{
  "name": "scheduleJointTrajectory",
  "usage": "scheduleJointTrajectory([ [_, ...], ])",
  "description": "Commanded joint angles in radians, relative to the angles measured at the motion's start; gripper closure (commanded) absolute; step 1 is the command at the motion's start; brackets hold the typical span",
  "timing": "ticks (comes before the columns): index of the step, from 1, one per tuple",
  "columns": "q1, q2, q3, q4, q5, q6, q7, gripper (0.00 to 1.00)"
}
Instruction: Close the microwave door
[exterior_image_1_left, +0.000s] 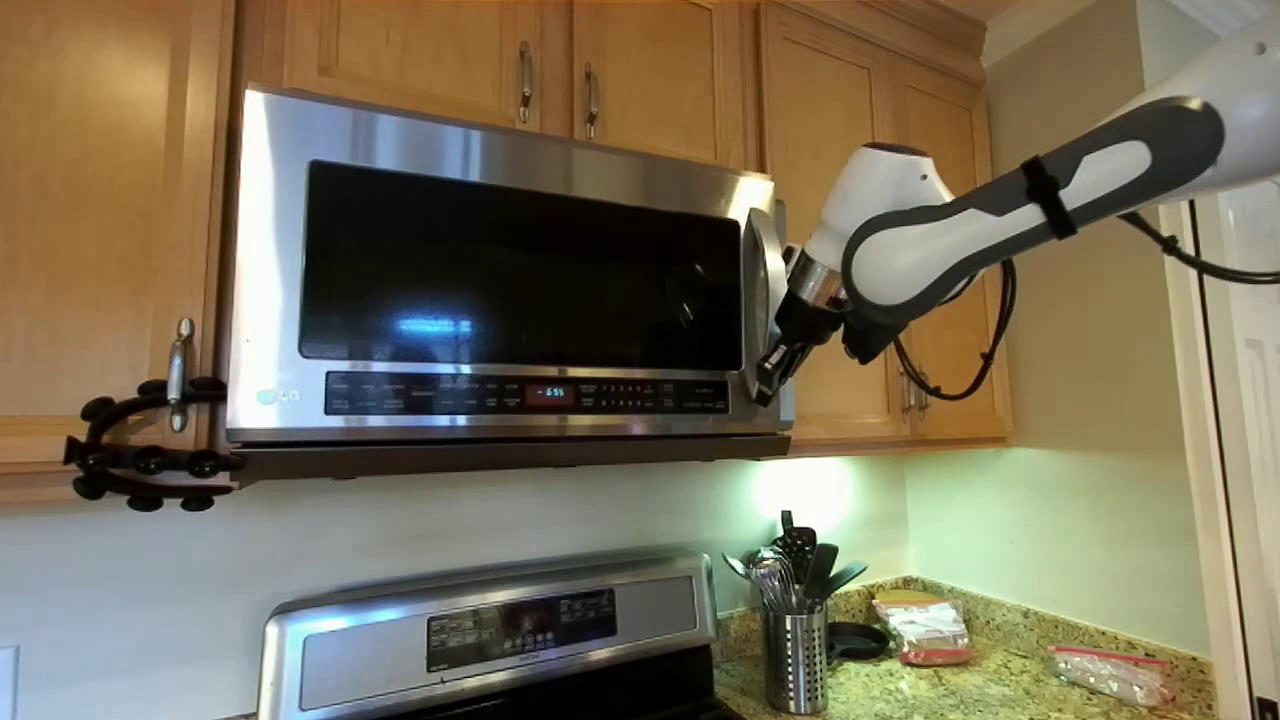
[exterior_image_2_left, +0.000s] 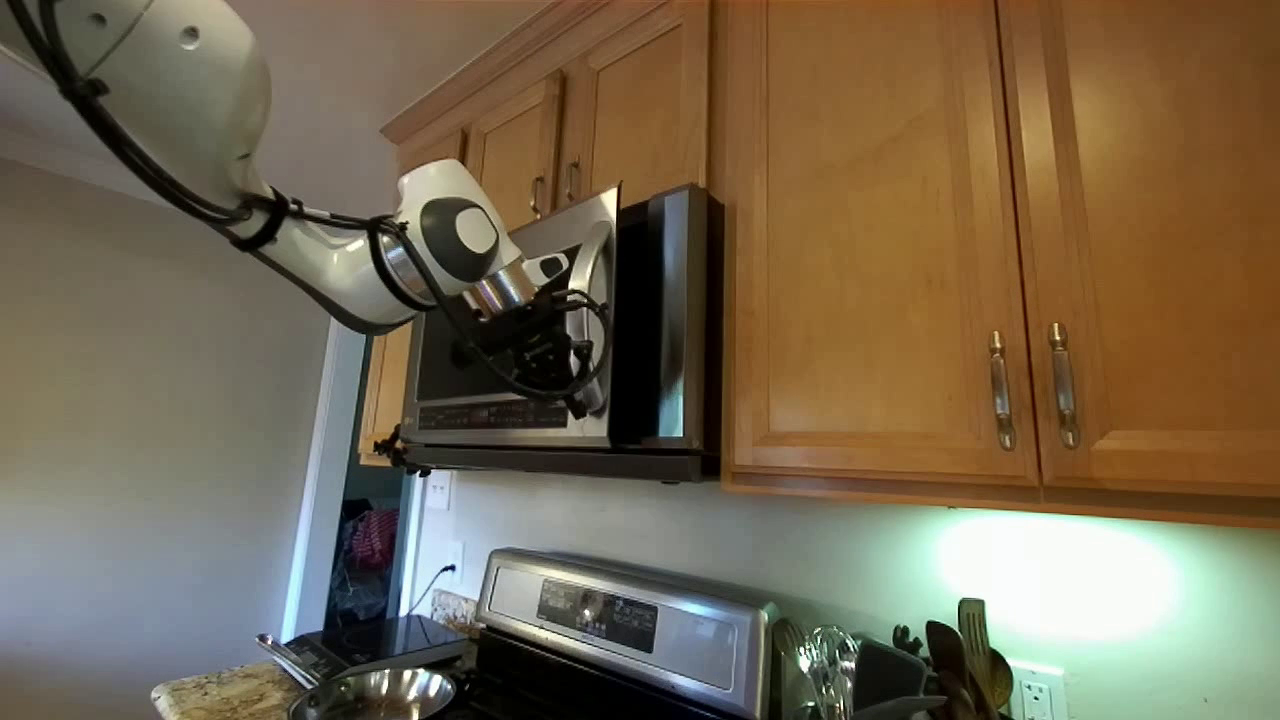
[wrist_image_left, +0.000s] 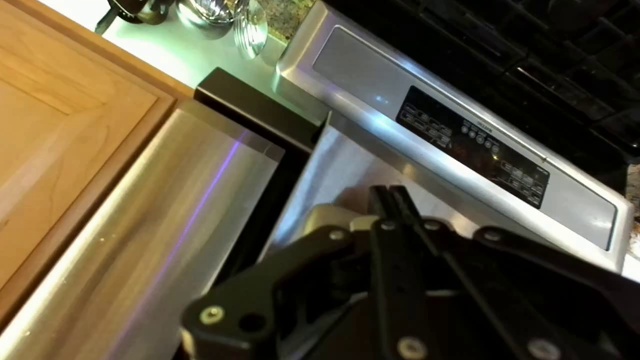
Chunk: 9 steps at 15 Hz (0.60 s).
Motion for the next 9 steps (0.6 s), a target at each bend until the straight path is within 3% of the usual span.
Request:
scheduleJointTrajectory([
  [1, -0.022, 0.129, -0.027, 0.104, -0.027, 0.07, -0.038, 0.97],
  [9, -0.012, 0.274, -0.06, 0.249, 0.009, 0.086, -0.134, 0.96],
])
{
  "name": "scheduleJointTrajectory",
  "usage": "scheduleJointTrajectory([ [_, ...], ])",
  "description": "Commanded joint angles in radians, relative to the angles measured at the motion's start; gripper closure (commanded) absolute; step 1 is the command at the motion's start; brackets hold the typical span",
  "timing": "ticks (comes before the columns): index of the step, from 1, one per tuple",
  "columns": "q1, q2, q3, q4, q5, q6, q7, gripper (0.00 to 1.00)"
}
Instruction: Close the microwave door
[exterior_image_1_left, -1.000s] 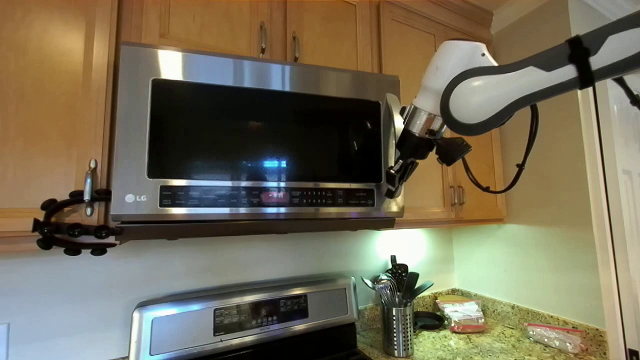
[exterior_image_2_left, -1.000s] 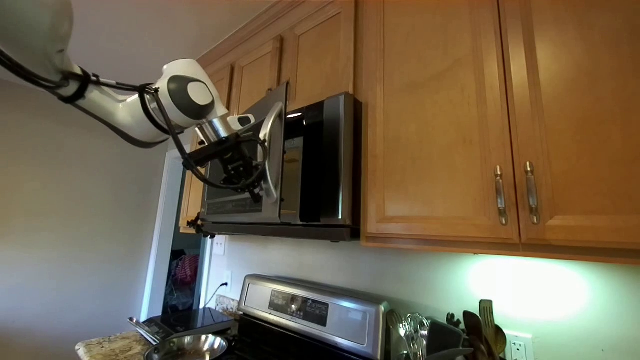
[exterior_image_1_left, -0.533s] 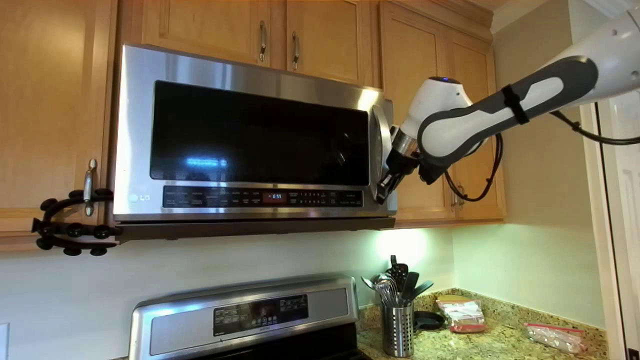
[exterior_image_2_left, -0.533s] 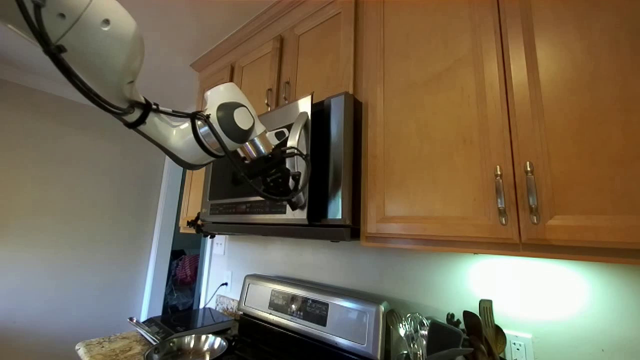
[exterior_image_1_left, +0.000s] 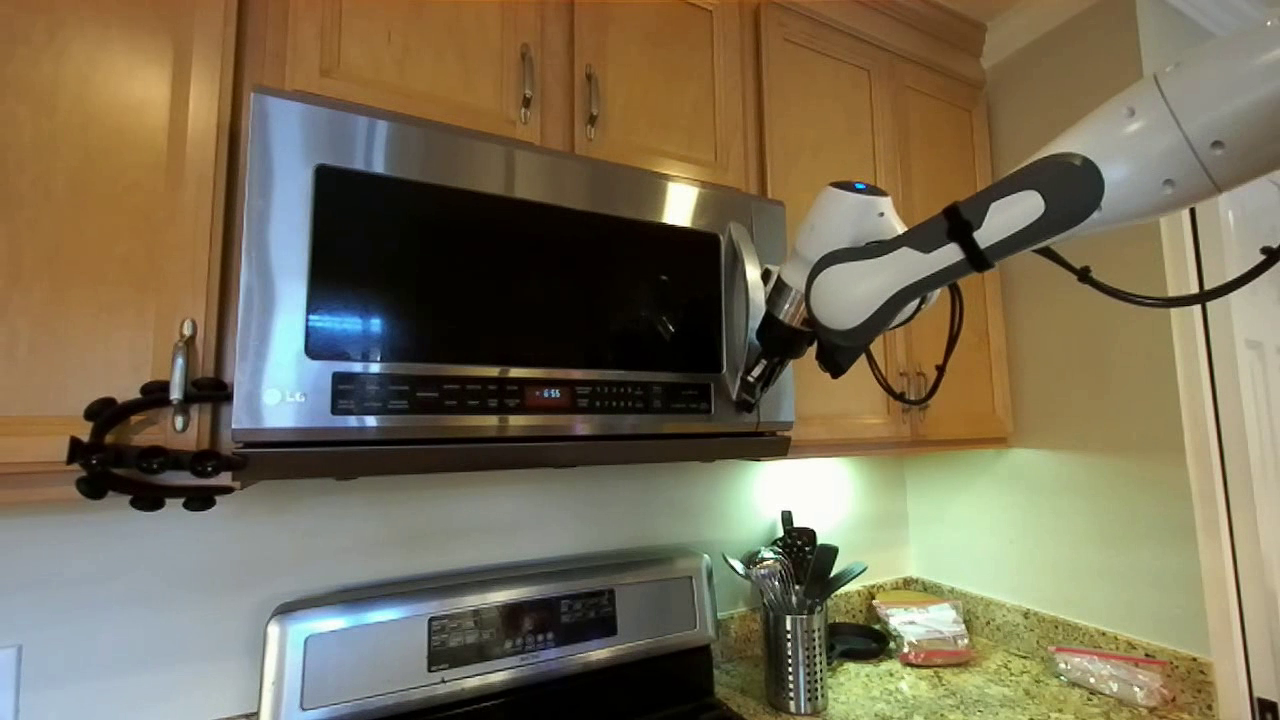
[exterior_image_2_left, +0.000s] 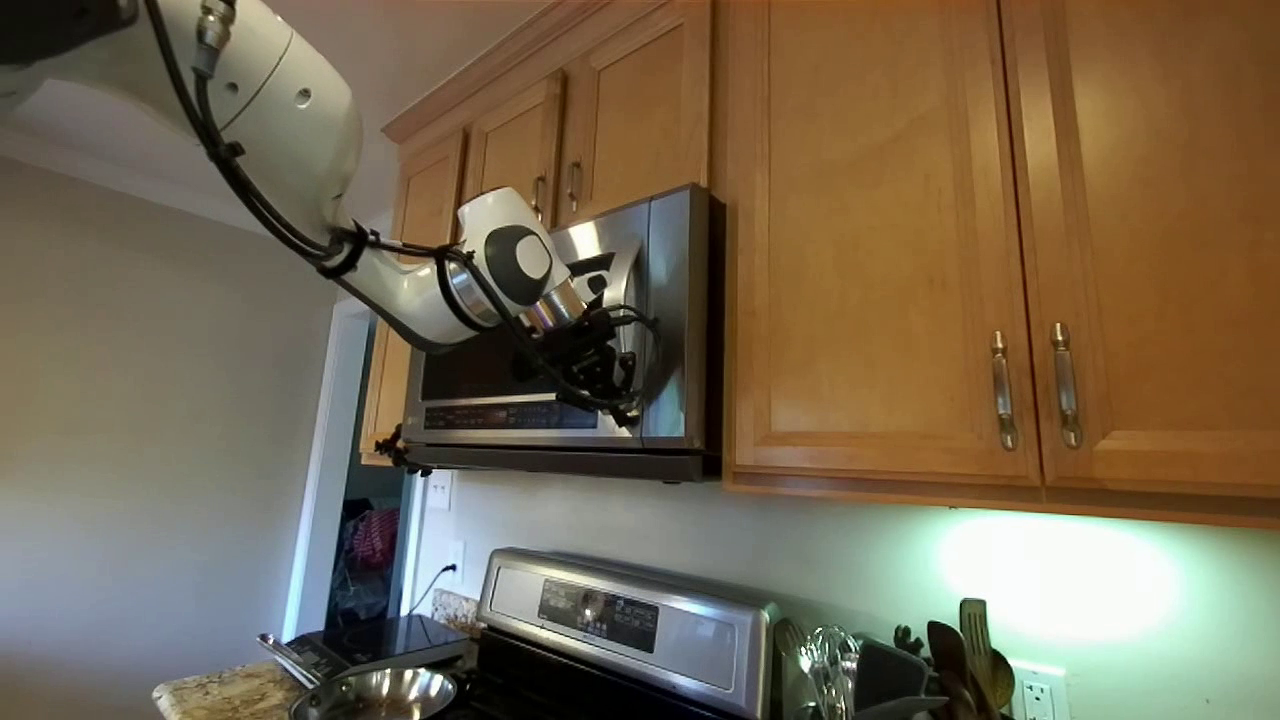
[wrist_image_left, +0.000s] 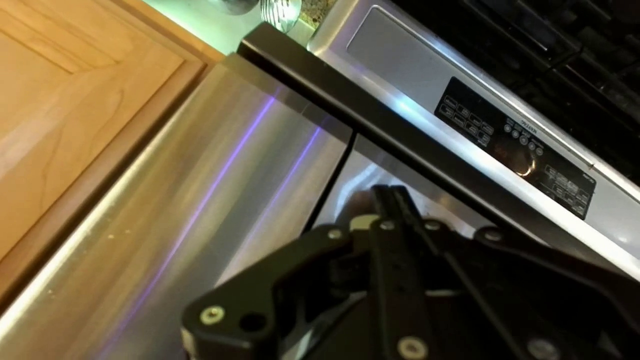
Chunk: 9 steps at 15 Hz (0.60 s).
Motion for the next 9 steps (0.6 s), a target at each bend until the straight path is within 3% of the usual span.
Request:
scheduleJointTrajectory([
  [1, 0.011, 0.081, -0.021, 0.09, 0.032, 0.003, -0.063, 0.96],
  [9, 0.038, -0.043, 0.018, 0.051, 0.066, -0.374, 0.001, 0.96],
])
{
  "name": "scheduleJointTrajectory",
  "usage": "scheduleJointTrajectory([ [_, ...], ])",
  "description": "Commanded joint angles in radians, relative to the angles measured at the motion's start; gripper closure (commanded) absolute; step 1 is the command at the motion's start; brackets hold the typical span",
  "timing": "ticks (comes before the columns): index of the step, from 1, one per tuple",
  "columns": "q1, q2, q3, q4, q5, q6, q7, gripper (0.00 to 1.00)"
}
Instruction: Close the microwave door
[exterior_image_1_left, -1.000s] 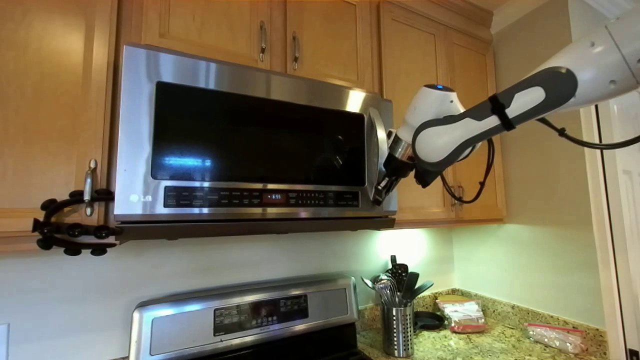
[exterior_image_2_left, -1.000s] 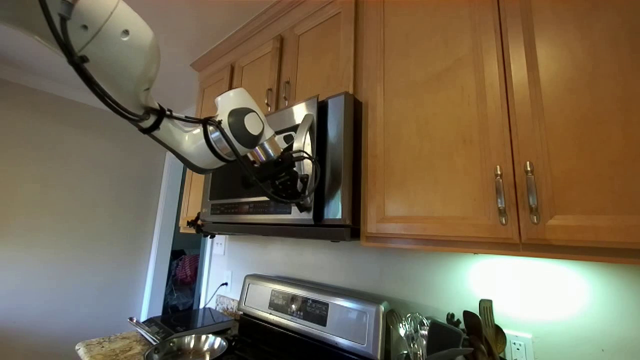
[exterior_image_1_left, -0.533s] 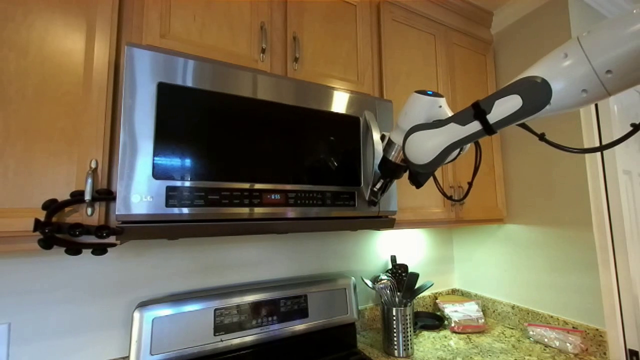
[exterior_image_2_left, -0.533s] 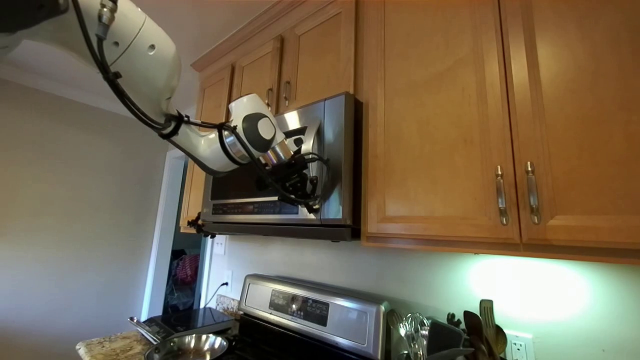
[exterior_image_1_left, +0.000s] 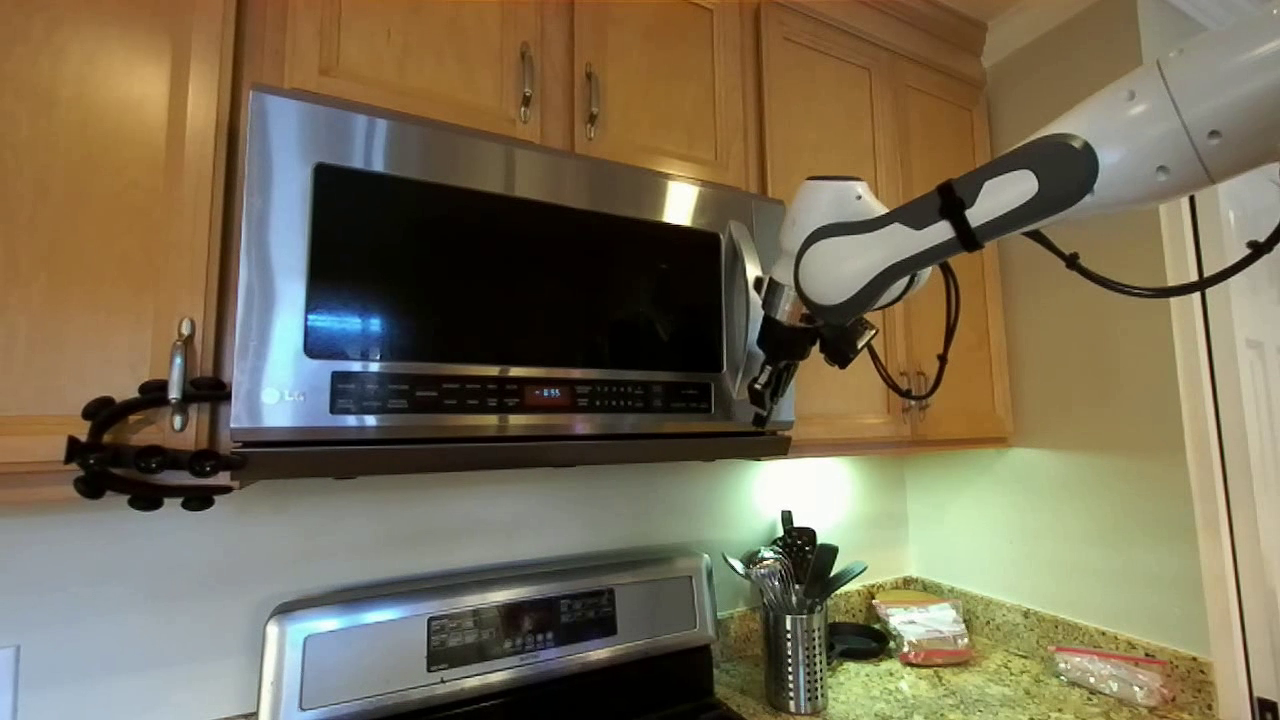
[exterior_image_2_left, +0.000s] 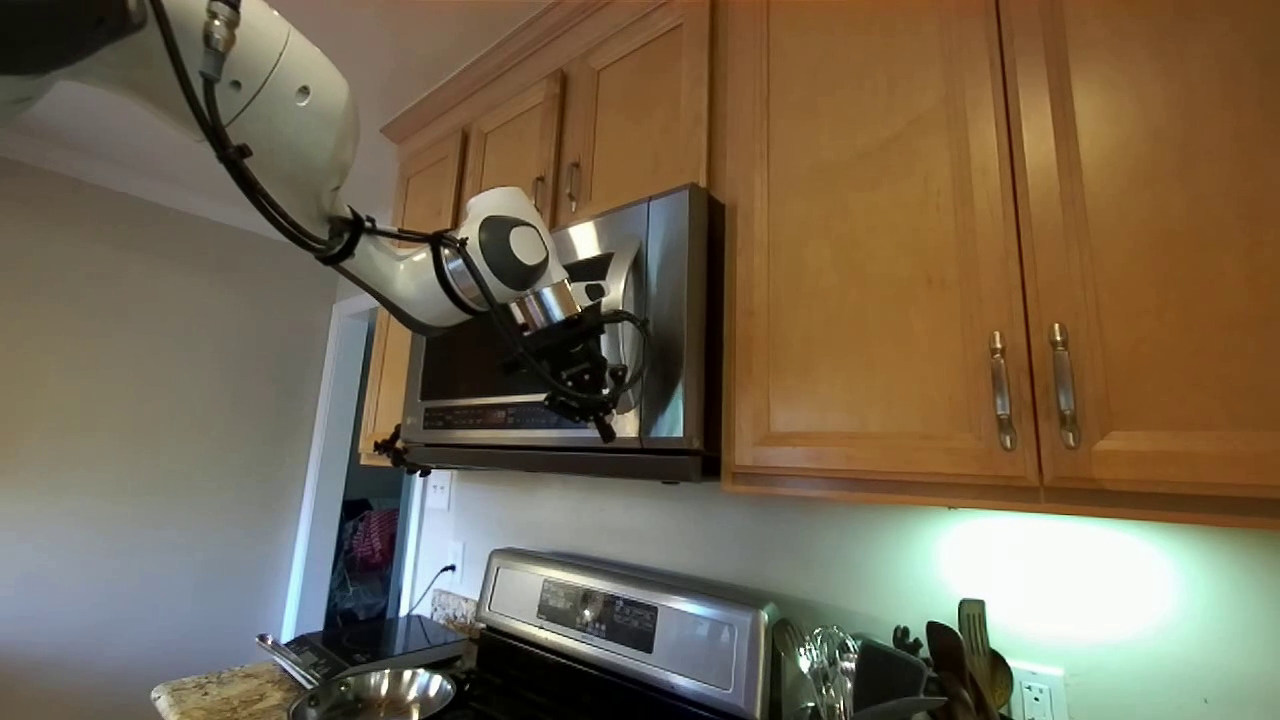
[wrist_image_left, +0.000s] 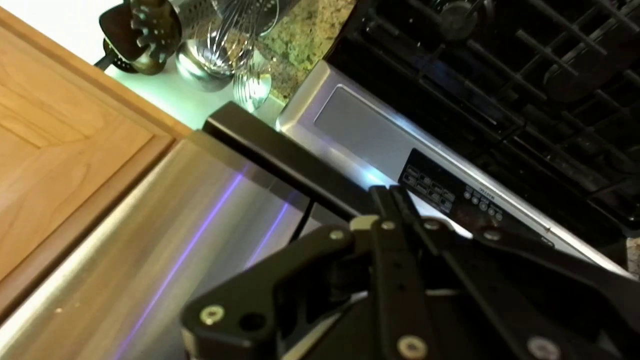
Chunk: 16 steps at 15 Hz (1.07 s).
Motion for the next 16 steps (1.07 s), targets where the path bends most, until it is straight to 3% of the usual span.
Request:
scheduleJointTrajectory([
  [1, 0.021, -0.059, 0.007, -0.016, 0.043, -0.141, 0.034, 0.97],
  [7, 0.026, -0.125, -0.006, -0.057, 0.239, -0.35, 0.126, 0.97],
  [12, 0.032, -0.165, 0.028, -0.119, 0.321, -0.474, 0.305, 0.97],
  [14, 0.032, -0.18, 0.042, -0.144, 0.318, -0.54, 0.36, 0.7],
  [16, 0.033, -0.196, 0.054, -0.169, 0.322, -0.575, 0.404, 0.57],
])
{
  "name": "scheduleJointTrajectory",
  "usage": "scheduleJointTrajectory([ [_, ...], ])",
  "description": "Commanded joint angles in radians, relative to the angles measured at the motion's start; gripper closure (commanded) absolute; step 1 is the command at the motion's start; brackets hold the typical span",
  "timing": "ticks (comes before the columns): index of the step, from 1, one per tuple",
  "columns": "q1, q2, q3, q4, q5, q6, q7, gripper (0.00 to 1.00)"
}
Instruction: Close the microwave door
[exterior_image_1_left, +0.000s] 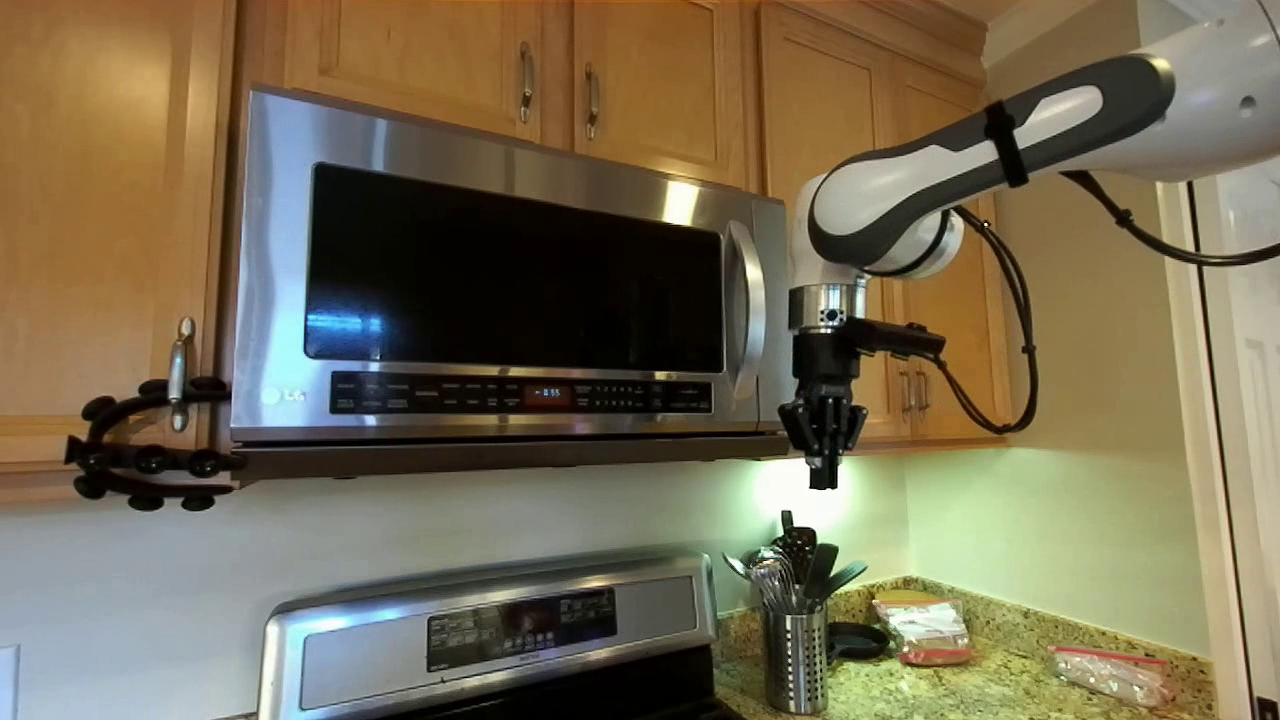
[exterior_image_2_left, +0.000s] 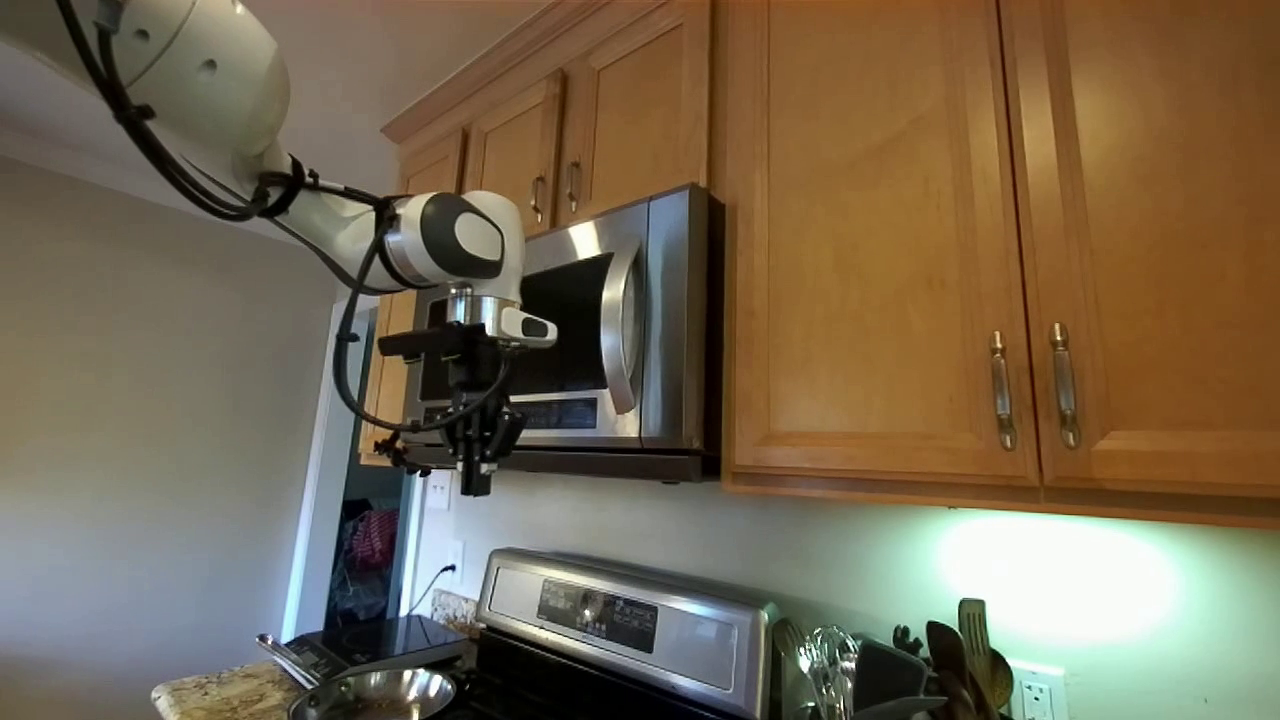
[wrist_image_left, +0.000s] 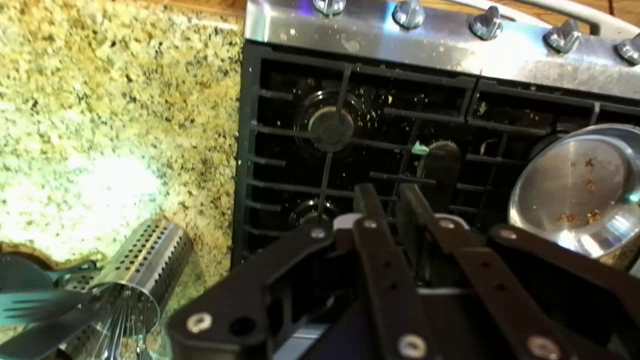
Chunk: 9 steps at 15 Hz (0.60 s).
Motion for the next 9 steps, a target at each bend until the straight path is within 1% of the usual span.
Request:
scheduleJointTrajectory([
  [1, 0.009, -0.067, 0.011, -0.075, 0.018, -0.068, 0.092, 0.52],
  [5, 0.01, -0.111, 0.017, -0.115, 0.035, -0.107, 0.128, 0.25],
  [6, 0.007, -0.05, 0.018, -0.065, 0.011, -0.088, 0.1, 0.2],
  [7, 0.007, -0.055, 0.018, -0.068, 0.011, -0.09, 0.101, 0.37],
  [9, 0.007, -0.054, 0.018, -0.067, 0.011, -0.089, 0.1, 0.26],
])
